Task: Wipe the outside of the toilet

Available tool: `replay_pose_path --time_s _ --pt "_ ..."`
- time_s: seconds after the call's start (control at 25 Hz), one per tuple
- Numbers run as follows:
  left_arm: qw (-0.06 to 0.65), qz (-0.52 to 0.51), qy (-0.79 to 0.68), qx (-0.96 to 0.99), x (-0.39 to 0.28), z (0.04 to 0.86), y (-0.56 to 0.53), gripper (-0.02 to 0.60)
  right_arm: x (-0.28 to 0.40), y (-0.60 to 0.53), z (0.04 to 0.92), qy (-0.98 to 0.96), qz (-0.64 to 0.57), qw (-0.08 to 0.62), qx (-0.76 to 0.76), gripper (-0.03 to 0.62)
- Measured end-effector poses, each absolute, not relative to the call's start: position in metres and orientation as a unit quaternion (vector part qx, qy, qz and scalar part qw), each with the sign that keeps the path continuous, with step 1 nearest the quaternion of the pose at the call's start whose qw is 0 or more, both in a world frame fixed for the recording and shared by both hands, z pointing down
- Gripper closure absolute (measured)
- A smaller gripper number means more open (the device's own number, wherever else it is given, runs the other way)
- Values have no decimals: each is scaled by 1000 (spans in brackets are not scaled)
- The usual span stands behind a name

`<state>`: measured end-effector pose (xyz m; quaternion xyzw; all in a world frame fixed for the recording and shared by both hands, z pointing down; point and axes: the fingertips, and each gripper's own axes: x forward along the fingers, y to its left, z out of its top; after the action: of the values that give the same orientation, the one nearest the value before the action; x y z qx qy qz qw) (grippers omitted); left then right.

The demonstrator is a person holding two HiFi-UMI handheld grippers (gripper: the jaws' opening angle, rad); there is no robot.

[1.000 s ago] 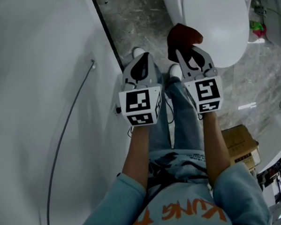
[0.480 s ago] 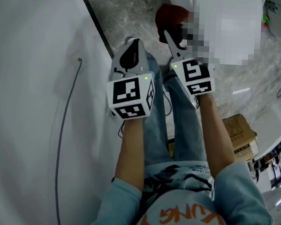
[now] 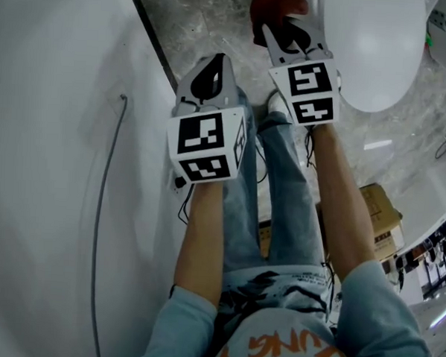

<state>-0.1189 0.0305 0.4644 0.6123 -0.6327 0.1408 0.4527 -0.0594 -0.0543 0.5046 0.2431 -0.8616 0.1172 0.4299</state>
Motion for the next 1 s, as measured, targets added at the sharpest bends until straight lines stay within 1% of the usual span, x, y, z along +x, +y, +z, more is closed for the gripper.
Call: replay_pose_path --time_s 0.48,0.68,1.0 --pt "463 146 -620 616 -118 479 23 583 -75 -87 536 -849 128 440 261 528" --pt "455 157 -614 626 -115 487 16 583 -61 -104 554 -821 118 466 307 530" --pt "458 161 -611 625 -99 489 12 583 -25 -98 555 -796 165 458 360 530"
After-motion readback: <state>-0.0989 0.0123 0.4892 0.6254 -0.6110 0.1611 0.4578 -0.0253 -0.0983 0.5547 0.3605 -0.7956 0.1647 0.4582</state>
